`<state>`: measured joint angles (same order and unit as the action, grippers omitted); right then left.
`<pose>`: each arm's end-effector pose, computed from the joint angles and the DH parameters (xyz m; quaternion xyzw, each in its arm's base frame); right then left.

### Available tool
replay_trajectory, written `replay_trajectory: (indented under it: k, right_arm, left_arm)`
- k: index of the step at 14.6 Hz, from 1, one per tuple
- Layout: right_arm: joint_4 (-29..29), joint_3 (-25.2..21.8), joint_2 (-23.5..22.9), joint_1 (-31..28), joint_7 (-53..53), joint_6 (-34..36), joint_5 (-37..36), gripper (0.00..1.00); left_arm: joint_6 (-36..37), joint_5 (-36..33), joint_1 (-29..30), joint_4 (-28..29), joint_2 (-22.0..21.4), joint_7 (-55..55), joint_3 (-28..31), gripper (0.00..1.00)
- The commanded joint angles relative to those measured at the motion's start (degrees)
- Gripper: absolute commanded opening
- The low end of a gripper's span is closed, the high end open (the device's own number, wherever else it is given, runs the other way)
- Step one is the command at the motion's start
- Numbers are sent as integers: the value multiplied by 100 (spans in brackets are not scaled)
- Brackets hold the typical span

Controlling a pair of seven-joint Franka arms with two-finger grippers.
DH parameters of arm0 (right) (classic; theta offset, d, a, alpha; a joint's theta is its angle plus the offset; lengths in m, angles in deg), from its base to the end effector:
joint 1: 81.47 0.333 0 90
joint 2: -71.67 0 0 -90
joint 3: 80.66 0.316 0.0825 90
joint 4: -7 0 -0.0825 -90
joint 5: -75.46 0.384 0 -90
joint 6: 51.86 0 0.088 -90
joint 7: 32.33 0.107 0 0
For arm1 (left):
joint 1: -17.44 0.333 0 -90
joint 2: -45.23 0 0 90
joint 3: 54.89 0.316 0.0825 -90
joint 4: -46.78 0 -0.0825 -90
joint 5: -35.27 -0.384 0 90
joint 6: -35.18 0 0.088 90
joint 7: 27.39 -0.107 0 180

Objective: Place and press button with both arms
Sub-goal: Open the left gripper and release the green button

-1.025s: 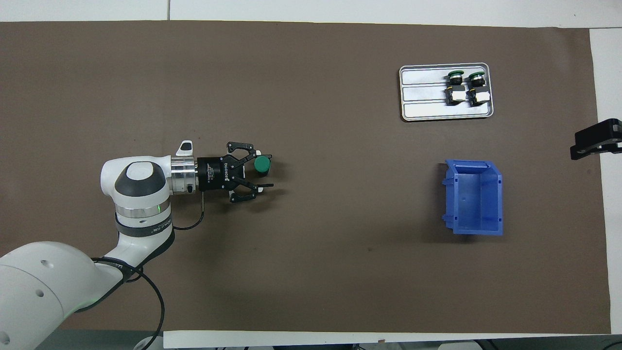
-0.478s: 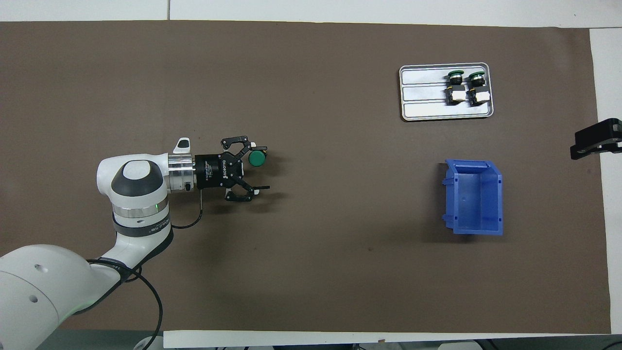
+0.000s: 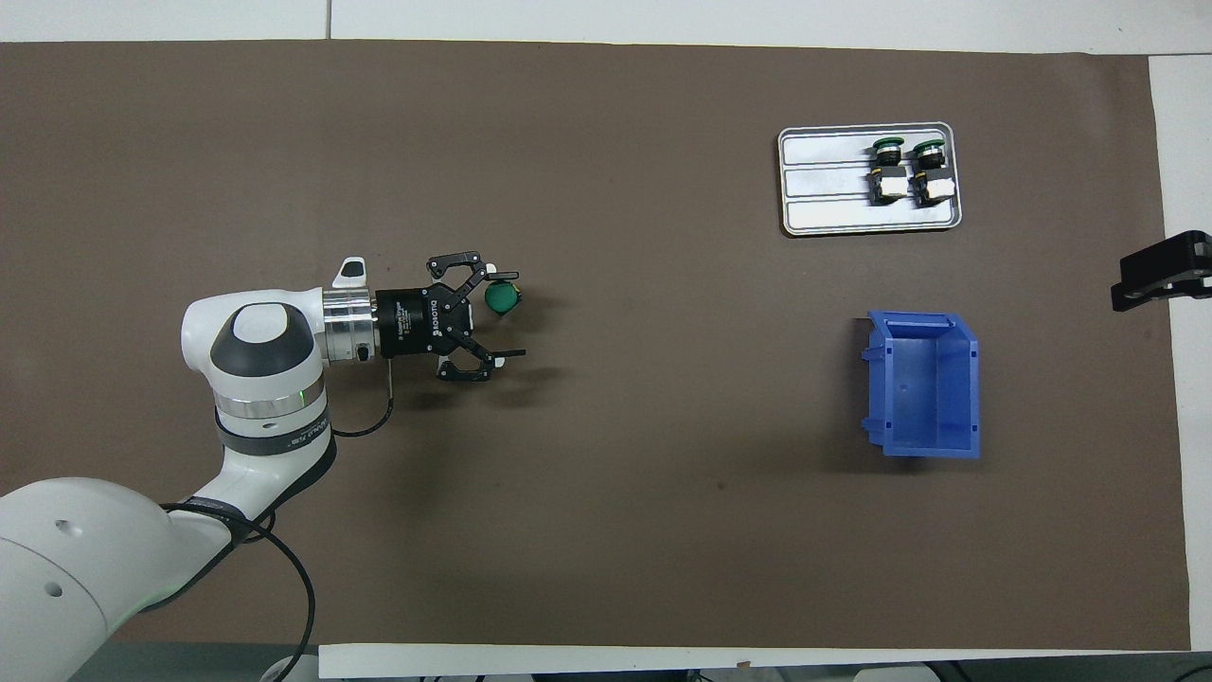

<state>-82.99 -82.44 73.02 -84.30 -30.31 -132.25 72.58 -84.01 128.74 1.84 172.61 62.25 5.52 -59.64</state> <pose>0.5265 -0.0487 0.6241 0.9953 -0.0600 -0.0725 0.0230 0.4978 -0.2383 0.2556 0.6071 0.5468 -0.3797 0.4338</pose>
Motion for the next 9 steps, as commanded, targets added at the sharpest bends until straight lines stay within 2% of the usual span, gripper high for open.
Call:
replay_trajectory:
  k: [1, 5, 9]
  right_arm:
    - [-97, 11, 76, -34, -132, -12, -10, 99]
    - [-97, 20, 76, -34, -132, -12, -10, 99]
    - [-97, 11, 76, -34, -132, -12, -10, 99]
  left_arm:
    - [-113, -398, -32, -128, -147, 513, 44, 100]
    - [-122, -1093, 21, -146, -585, 1182, 53, 100]
    - [-262, -2532, 30, -444, -920, 1981, 53, 100]
